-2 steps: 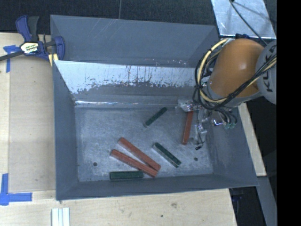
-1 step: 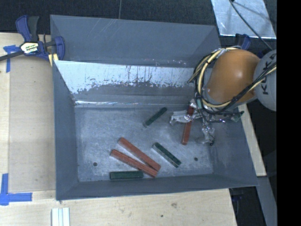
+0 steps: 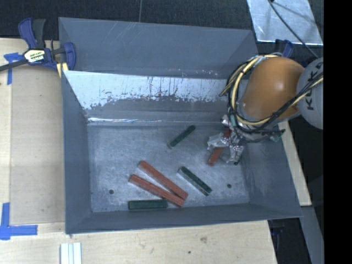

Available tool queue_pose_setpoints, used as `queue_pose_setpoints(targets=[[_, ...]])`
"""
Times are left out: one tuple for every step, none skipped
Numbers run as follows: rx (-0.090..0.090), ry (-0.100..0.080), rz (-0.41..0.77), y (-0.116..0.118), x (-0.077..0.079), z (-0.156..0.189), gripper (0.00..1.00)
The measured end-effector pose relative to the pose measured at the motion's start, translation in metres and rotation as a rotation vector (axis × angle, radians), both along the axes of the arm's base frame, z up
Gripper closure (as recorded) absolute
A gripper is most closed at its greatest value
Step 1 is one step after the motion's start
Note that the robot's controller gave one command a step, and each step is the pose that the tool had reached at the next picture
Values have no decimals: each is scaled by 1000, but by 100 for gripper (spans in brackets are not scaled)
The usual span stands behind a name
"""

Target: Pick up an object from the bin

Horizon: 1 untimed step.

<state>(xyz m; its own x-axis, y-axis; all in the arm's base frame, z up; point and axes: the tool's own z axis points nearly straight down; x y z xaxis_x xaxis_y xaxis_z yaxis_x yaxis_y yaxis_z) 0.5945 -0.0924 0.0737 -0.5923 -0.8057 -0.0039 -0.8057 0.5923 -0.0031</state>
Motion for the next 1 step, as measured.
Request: queue_pose_setpoints(targets=[[-1, 0, 13, -4, 8, 148, 100]])
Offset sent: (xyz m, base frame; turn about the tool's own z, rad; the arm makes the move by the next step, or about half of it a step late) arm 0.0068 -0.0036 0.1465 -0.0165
